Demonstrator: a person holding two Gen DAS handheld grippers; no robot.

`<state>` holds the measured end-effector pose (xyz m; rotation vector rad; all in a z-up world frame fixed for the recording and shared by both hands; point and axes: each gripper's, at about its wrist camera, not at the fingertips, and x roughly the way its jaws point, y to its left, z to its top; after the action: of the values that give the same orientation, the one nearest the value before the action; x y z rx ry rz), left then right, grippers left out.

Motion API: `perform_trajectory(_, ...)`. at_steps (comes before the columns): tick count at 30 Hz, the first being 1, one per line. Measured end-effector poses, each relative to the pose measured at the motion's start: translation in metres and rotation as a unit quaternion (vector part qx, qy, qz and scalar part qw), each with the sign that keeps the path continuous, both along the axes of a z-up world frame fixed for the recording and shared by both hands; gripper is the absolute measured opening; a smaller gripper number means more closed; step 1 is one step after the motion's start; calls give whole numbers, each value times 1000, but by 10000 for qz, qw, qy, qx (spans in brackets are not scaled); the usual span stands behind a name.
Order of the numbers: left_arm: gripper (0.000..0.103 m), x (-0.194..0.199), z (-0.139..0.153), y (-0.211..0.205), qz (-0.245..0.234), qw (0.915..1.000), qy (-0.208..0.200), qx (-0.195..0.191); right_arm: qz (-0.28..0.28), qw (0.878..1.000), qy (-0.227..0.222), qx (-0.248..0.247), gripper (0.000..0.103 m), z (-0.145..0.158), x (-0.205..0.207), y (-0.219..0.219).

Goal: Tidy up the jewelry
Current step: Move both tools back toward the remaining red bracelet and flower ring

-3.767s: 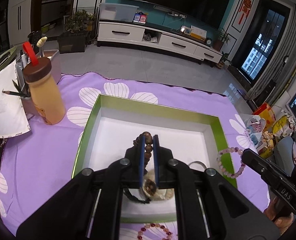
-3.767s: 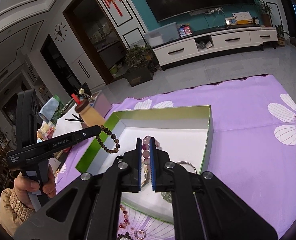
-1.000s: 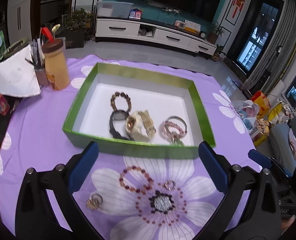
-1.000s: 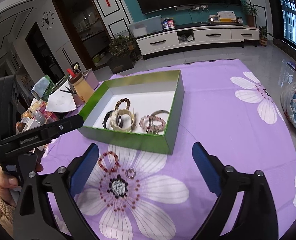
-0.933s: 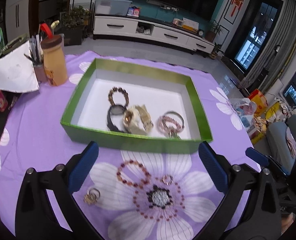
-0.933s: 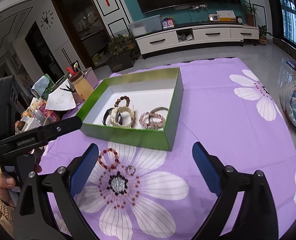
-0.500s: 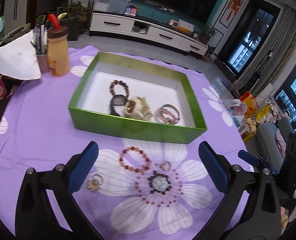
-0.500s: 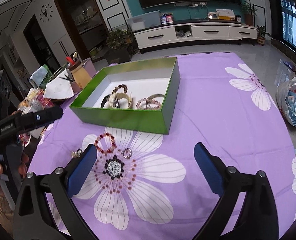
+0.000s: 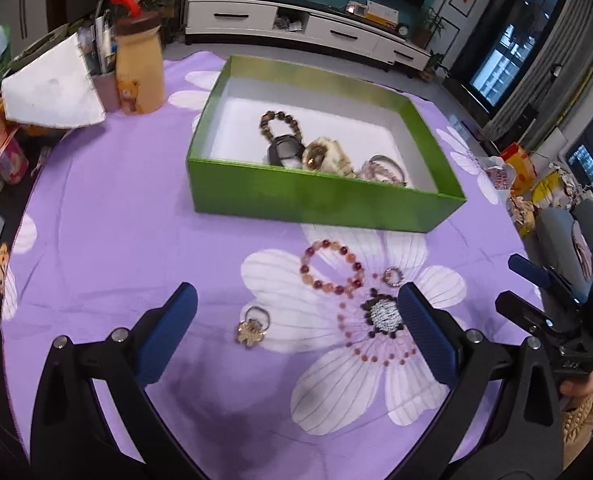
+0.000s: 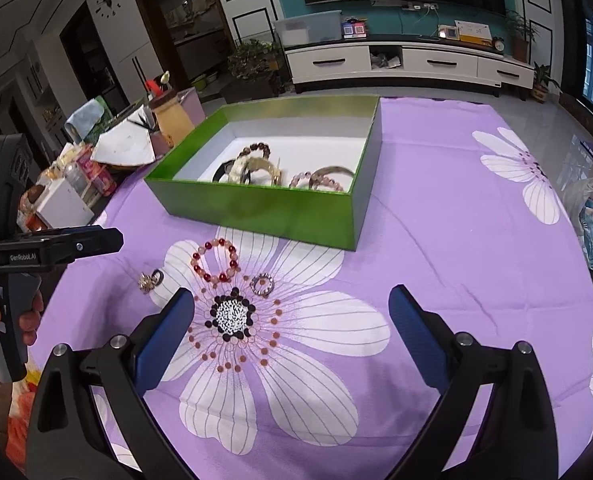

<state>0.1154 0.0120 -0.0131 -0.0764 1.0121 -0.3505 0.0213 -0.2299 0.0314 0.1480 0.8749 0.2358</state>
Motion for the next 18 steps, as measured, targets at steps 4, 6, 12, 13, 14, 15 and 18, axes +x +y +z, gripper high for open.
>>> perform_trajectory(4, 101, -11, -16, 6, 263, 9994, -192, 155, 83, 9999, 75, -52, 98, -12, 2, 7)
perform_trajectory(6, 101, -17, -23, 5, 248, 9991, -243, 226, 127, 9998, 101, -76, 98, -17, 3, 11)
perform_trajectory(12, 85, -26, -48, 3, 143, 9979, -260, 580, 346, 9991, 195, -141, 91, -34, 8, 24)
perform_trajectory(13, 83, -25, -49, 4, 155, 9978, -273, 588, 394, 9989, 211, -138, 87, -37, 9, 27)
perform_trajectory(14, 80, -26, -51, 4, 158, 9977, -287, 592, 438, 9987, 231, -141, 83, -39, 11, 29)
perform_trajectory(15, 76, -26, -52, 5, 153, 9978, -295, 579, 462, 9985, 244, -154, 81, -40, 12, 31)
perform_trajectory(18, 70, -26, -57, 6, 106, 9979, -312, 550, 543, 9978, 277, -269, 70, -47, 17, 37)
